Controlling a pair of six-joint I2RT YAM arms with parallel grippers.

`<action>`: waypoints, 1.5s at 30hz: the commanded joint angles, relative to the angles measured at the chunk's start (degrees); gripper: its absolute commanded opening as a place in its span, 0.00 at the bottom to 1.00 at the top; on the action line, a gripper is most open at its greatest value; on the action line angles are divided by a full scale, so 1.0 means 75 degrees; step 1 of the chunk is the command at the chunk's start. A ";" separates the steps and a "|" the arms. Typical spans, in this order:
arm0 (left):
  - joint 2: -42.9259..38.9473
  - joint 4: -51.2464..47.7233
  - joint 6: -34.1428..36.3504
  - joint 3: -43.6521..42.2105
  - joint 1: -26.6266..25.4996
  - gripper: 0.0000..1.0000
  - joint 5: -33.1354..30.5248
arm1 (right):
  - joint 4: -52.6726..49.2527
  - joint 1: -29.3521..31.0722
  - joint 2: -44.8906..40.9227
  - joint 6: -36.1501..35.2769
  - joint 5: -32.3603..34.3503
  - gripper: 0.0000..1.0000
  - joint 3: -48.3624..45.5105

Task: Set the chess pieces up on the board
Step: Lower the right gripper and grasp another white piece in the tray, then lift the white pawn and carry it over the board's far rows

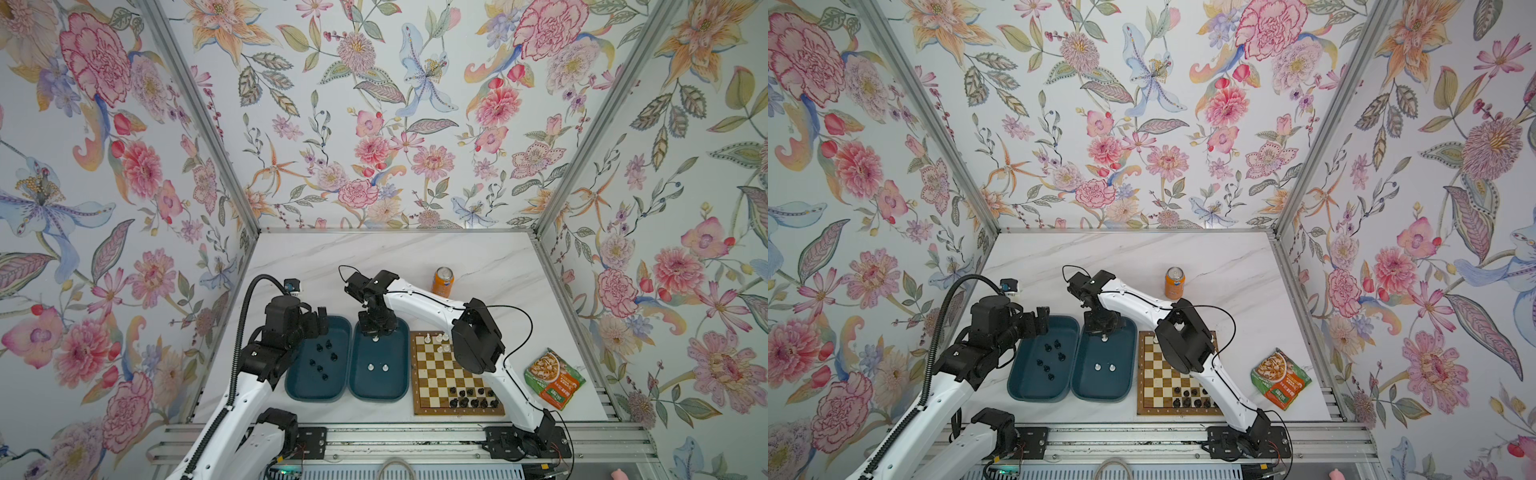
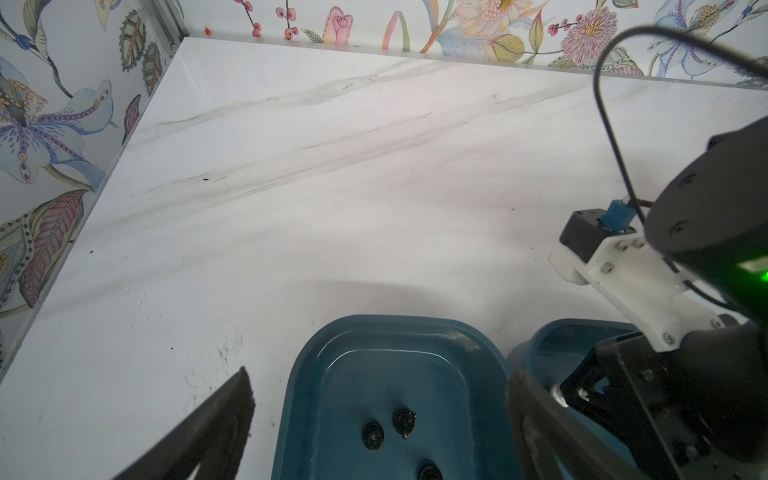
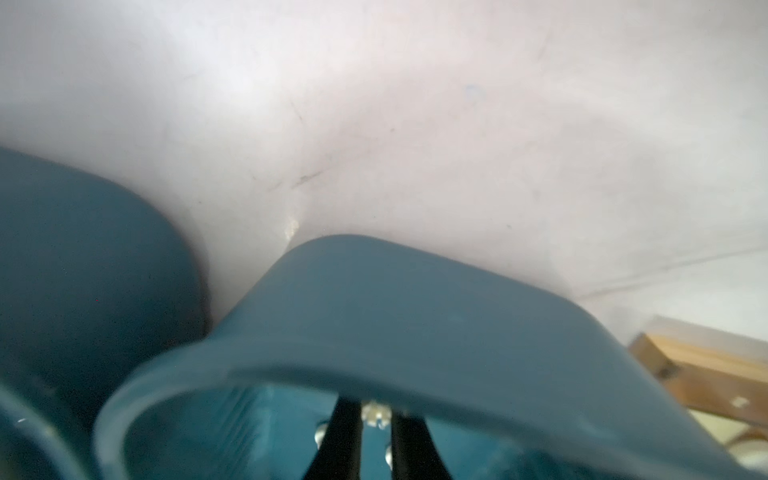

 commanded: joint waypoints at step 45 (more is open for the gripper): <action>0.1430 0.1217 -0.0443 0.1079 -0.0452 0.95 0.0242 | 0.0926 -0.0921 -0.3328 0.0197 0.1012 0.12 -0.4325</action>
